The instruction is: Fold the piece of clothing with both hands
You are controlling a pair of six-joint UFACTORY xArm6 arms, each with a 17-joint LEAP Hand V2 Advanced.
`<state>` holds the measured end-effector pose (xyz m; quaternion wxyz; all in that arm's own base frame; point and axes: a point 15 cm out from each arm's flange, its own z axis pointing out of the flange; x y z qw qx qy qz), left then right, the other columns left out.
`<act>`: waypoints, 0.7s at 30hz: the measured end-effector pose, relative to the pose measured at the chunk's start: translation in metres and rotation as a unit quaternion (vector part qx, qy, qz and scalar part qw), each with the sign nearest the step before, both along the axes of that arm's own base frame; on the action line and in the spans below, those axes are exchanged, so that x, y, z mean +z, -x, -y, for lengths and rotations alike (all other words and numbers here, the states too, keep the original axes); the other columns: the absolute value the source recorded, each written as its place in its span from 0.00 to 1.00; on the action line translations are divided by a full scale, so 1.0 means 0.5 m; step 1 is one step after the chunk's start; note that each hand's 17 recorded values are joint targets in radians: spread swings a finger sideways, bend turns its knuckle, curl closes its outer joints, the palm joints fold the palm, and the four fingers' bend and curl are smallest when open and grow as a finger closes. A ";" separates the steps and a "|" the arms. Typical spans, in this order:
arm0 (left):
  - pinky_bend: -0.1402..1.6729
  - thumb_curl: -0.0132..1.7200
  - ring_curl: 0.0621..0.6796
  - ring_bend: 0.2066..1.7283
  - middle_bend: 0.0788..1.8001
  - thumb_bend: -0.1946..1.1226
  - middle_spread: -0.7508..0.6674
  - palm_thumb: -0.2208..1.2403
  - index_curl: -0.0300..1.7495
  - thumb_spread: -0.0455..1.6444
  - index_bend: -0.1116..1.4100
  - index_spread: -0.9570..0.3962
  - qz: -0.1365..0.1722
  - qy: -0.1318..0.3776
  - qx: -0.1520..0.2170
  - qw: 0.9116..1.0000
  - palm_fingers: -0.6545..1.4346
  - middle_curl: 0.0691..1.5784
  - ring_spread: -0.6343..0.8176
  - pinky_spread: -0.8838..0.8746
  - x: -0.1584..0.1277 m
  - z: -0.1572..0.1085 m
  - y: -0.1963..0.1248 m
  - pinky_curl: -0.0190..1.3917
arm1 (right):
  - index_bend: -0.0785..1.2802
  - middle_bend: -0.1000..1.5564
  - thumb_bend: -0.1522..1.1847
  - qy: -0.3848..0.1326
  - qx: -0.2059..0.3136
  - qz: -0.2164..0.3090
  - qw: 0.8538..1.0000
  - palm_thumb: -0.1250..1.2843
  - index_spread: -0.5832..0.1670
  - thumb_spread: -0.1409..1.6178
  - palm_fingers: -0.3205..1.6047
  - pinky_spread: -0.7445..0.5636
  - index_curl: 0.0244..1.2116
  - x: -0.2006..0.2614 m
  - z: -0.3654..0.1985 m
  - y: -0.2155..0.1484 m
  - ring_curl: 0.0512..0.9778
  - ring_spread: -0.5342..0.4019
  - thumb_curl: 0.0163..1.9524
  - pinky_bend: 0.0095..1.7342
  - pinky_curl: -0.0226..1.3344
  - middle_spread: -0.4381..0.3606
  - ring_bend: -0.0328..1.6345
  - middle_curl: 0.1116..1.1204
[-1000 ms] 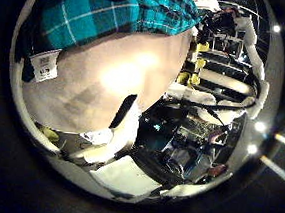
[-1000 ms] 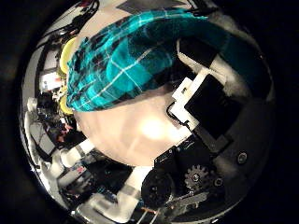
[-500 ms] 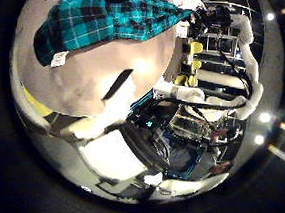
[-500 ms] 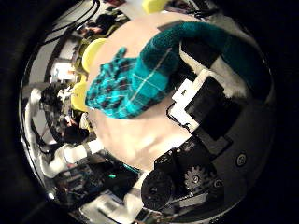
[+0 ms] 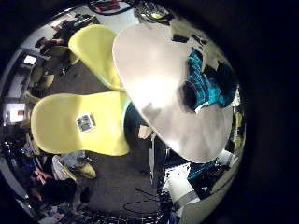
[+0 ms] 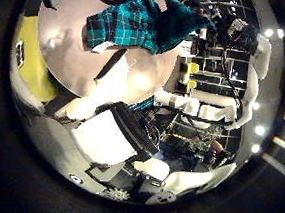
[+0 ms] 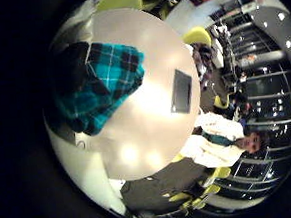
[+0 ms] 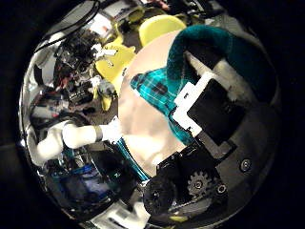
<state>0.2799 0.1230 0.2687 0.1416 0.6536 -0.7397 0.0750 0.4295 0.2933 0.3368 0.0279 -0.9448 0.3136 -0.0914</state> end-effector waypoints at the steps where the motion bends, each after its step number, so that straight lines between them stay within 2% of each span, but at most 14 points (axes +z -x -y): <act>1: 0.34 0.19 0.40 0.43 0.19 0.14 0.37 0.44 0.25 0.73 0.20 0.56 0.001 0.000 0.008 1.000 0.55 0.29 0.23 0.40 0.000 -0.012 0.009 0.28 | 0.87 0.82 0.11 0.006 0.013 -0.005 1.000 0.83 0.42 0.71 0.71 0.40 0.72 -0.014 -0.033 0.003 0.83 0.31 0.48 0.65 0.87 0.35 0.82 0.78; 3: 0.35 0.19 0.41 0.42 0.20 0.14 0.37 0.44 0.25 0.73 0.20 0.56 0.006 -0.001 0.023 1.000 0.54 0.30 0.23 0.39 0.004 -0.031 0.029 0.29 | 0.87 0.82 0.11 0.020 0.039 -0.017 0.999 0.82 0.42 0.71 0.71 0.39 0.72 -0.051 -0.094 0.022 0.83 0.31 0.48 0.64 0.88 0.35 0.82 0.78; 4: 0.35 0.19 0.41 0.43 0.20 0.13 0.37 0.44 0.26 0.73 0.20 0.56 0.009 -0.002 0.024 1.000 0.54 0.31 0.23 0.39 0.007 -0.033 0.034 0.29 | 0.86 0.81 0.09 0.026 0.047 -0.023 0.998 0.78 0.42 0.71 0.70 0.39 0.72 -0.069 -0.110 0.030 0.83 0.31 0.47 0.64 0.88 0.34 0.82 0.78; 8: 0.35 0.19 0.43 0.43 0.20 0.13 0.37 0.44 0.26 0.73 0.20 0.56 0.009 0.000 0.028 1.000 0.53 0.32 0.23 0.39 0.008 -0.047 0.056 0.29 | 0.80 0.78 0.08 0.047 0.056 -0.040 0.997 0.71 0.41 0.72 0.70 0.38 0.70 -0.137 -0.145 0.034 0.80 0.31 0.44 0.62 0.84 0.34 0.80 0.76; 9: 0.35 0.19 0.43 0.43 0.20 0.13 0.37 0.43 0.26 0.73 0.20 0.56 0.009 0.001 0.035 0.999 0.53 0.32 0.23 0.39 0.010 -0.054 0.068 0.30 | 0.70 0.75 0.09 0.050 0.055 -0.041 0.996 0.70 0.39 0.73 0.63 0.34 0.68 -0.145 -0.148 0.029 0.77 0.31 0.42 0.59 0.80 0.32 0.79 0.72; 11: 0.35 0.19 0.44 0.43 0.20 0.13 0.37 0.43 0.27 0.73 0.20 0.56 0.014 0.000 0.037 0.999 0.53 0.32 0.23 0.39 0.020 -0.053 0.079 0.30 | 0.58 0.72 0.09 0.060 0.053 -0.043 0.996 0.68 0.37 0.74 0.54 0.30 0.66 -0.164 -0.142 0.016 0.76 0.29 0.41 0.59 0.77 0.28 0.79 0.70; 13: 0.36 0.19 0.44 0.43 0.20 0.13 0.37 0.43 0.27 0.72 0.20 0.56 0.018 0.000 0.036 0.999 0.53 0.33 0.23 0.39 0.026 -0.045 0.081 0.30 | 0.43 0.61 0.09 0.070 0.049 -0.044 0.995 0.64 0.31 0.74 0.33 0.29 0.60 -0.181 -0.129 0.002 0.74 0.28 0.38 0.58 0.75 0.22 0.77 0.64; 14: 0.36 0.19 0.45 0.43 0.20 0.13 0.37 0.43 0.27 0.72 0.20 0.55 0.017 -0.001 0.034 0.999 0.53 0.33 0.23 0.39 0.025 -0.042 0.080 0.30 | 0.40 0.56 0.09 0.071 0.047 -0.043 0.995 0.63 0.29 0.74 0.23 0.33 0.57 -0.186 -0.125 -0.005 0.71 0.29 0.37 0.54 0.74 0.23 0.74 0.60; 15: 0.36 0.19 0.45 0.43 0.20 0.13 0.37 0.43 0.28 0.72 0.21 0.55 0.016 -0.002 0.032 0.999 0.53 0.34 0.23 0.39 0.025 -0.040 0.080 0.30 | 0.38 0.53 0.09 0.072 0.047 -0.044 0.995 0.62 0.28 0.74 0.20 0.35 0.55 -0.190 -0.122 -0.009 0.70 0.30 0.37 0.54 0.74 0.23 0.72 0.58; 16: 0.36 0.19 0.45 0.43 0.20 0.13 0.37 0.43 0.28 0.72 0.21 0.55 0.017 -0.002 0.032 0.999 0.53 0.34 0.23 0.39 0.026 -0.040 0.082 0.30 | 0.35 0.46 0.08 0.071 0.045 -0.043 0.995 0.60 0.26 0.74 0.14 0.40 0.52 -0.189 -0.117 -0.014 0.67 0.35 0.36 0.54 0.73 0.25 0.69 0.53; 18: 0.36 0.19 0.46 0.43 0.20 0.13 0.36 0.43 0.28 0.72 0.21 0.55 0.019 -0.004 0.032 0.999 0.53 0.34 0.23 0.39 0.030 -0.035 0.086 0.30 | 0.27 0.38 0.08 0.065 0.035 -0.042 0.996 0.57 0.23 0.74 0.11 0.50 0.44 -0.177 -0.096 -0.032 0.58 0.43 0.34 0.52 0.69 0.33 0.60 0.46; 19: 0.36 0.19 0.46 0.43 0.20 0.13 0.36 0.43 0.28 0.72 0.21 0.55 0.020 -0.005 0.032 0.999 0.53 0.34 0.23 0.39 0.031 -0.032 0.089 0.30 | 0.23 0.33 0.07 0.059 0.027 -0.037 0.997 0.54 0.20 0.73 0.10 0.57 0.40 -0.166 -0.082 -0.046 0.53 0.52 0.32 0.51 0.67 0.38 0.56 0.41; 21: 0.36 0.19 0.46 0.43 0.20 0.13 0.36 0.43 0.29 0.72 0.21 0.55 0.021 -0.007 0.033 0.999 0.53 0.35 0.23 0.39 0.033 -0.027 0.092 0.31 | 0.19 0.29 0.07 0.040 0.012 -0.016 0.999 0.50 0.17 0.72 0.11 0.65 0.37 -0.116 -0.052 -0.076 0.48 0.61 0.30 0.49 0.65 0.42 0.51 0.37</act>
